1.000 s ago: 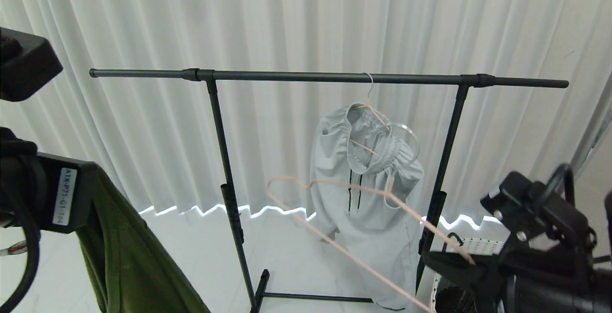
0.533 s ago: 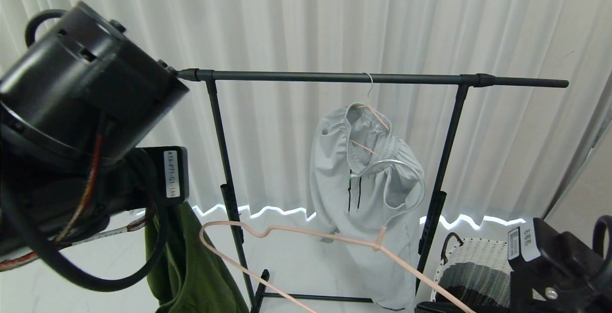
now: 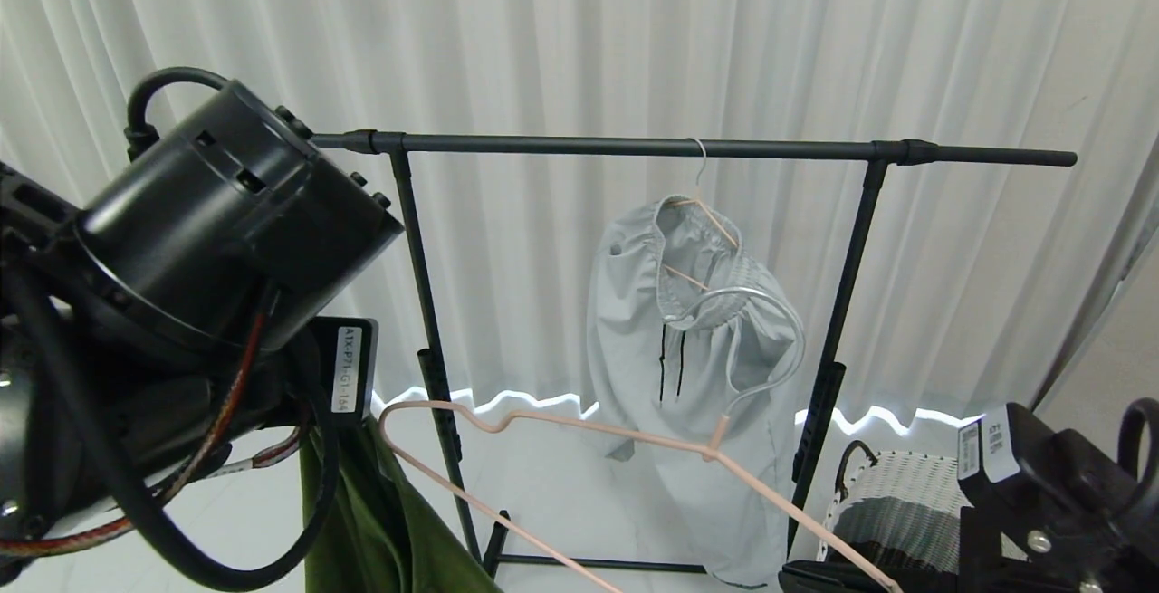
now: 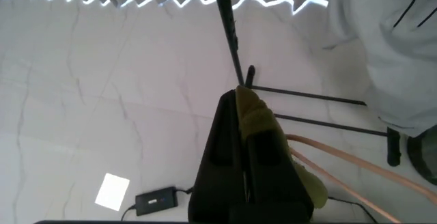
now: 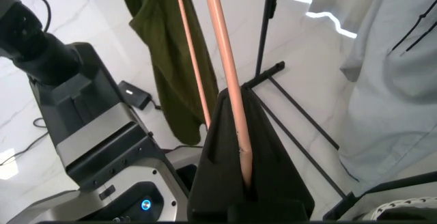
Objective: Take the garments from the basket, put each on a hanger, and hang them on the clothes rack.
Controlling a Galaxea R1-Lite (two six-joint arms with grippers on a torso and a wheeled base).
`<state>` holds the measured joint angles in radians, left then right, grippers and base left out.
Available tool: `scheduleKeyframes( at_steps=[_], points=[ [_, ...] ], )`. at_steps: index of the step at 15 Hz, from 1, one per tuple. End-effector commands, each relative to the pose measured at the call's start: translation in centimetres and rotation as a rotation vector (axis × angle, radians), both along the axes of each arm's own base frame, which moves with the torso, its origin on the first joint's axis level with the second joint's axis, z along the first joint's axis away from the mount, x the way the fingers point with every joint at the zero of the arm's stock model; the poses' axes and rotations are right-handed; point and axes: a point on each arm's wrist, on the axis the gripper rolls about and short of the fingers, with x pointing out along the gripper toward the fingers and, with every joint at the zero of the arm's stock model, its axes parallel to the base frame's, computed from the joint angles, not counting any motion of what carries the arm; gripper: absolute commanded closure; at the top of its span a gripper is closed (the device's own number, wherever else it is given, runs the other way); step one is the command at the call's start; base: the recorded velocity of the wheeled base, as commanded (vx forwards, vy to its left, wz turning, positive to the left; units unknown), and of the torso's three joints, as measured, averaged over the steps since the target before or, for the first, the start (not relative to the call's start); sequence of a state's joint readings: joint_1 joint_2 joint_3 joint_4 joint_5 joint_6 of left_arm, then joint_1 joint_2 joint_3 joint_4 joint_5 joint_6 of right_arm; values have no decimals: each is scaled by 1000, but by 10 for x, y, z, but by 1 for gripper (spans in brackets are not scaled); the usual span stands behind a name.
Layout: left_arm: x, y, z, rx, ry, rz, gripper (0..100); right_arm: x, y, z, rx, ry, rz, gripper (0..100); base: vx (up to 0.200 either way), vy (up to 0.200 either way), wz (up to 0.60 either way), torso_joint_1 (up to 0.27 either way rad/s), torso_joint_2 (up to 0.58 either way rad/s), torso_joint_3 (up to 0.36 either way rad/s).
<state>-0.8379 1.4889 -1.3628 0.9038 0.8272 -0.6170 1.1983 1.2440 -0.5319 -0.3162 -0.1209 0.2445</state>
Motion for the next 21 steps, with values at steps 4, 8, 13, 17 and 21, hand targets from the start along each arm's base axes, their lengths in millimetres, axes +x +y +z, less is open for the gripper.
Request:
scheduleKeyframes(
  at_steps=[4, 8, 13, 17, 21],
  points=[
    [-27, 29, -14, 75, 36, -43, 100, -1, -4, 2, 8, -4, -2, 100, 0, 0, 0, 0, 0, 0],
    [-68, 61, -32, 145, 53, -184, 100, -2, -6, 2, 4, -9, 2, 100, 0, 0, 0, 0, 0, 0],
    [-105, 72, -32, -30, -47, -495, 100, -2, -7, 1, -4, -11, 4, 100, 0, 0, 0, 0, 0, 0],
    [-130, 111, -47, -71, -74, -786, 100, -3, -8, 0, -27, -5, 6, 100, 0, 0, 0, 0, 0, 0],
    [-131, 111, -40, -113, -148, -883, 100, -2, -7, 0, -28, -7, 7, 100, 0, 0, 0, 0, 0, 0]
  ],
)
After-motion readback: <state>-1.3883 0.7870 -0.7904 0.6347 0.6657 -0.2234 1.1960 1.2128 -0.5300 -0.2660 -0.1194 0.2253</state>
